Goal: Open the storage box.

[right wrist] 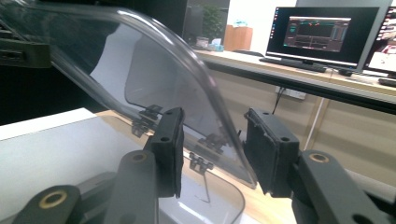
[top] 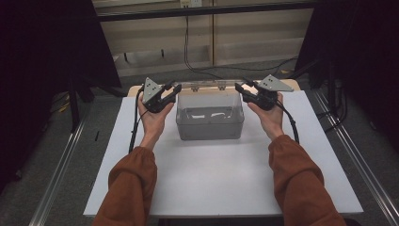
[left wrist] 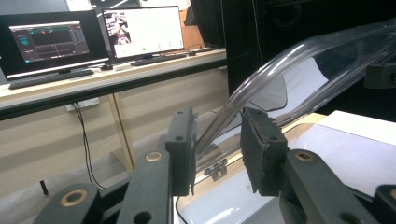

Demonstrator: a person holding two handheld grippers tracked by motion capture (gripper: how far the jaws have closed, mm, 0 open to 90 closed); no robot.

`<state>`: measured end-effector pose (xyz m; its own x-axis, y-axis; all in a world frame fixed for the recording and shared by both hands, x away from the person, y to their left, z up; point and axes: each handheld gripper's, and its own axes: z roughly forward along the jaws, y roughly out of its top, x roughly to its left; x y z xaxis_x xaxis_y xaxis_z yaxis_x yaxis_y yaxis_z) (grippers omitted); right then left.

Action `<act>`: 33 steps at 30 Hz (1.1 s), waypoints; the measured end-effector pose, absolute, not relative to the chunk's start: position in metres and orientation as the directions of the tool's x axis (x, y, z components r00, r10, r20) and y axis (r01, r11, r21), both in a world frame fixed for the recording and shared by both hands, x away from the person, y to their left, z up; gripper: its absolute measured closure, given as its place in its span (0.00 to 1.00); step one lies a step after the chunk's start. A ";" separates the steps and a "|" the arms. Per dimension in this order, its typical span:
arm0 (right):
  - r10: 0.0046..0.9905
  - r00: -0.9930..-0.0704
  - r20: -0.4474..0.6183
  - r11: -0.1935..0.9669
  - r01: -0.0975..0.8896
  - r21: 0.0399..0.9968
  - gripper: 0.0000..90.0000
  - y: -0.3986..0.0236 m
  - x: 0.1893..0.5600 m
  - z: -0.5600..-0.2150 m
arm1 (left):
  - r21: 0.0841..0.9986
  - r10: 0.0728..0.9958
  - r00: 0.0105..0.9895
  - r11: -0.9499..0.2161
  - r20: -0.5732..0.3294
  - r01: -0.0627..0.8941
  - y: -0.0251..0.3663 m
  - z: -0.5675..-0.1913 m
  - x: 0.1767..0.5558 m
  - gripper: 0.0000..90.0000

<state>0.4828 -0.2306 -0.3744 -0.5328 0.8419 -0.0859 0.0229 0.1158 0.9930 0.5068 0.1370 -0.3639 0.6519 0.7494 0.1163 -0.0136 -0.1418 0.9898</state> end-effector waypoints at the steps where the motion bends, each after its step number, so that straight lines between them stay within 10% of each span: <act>1: 0.842 -0.533 -0.086 0.116 0.023 0.993 0.63 -0.231 0.483 -0.374 | 0.990 0.750 0.651 -0.142 0.117 -0.014 0.137 -0.364 0.507 0.73; 33: 0.849 -0.516 -0.112 0.141 0.018 0.990 0.79 -0.233 0.509 -0.376 | 0.994 0.771 0.633 -0.105 0.062 0.031 0.134 -0.369 0.532 0.78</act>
<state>0.5089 -0.2330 -0.3760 -0.5164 0.8490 -0.1116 0.0177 0.1408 0.9899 0.5320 0.1338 -0.3693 0.6334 0.7714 0.0619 0.0307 -0.1050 0.9940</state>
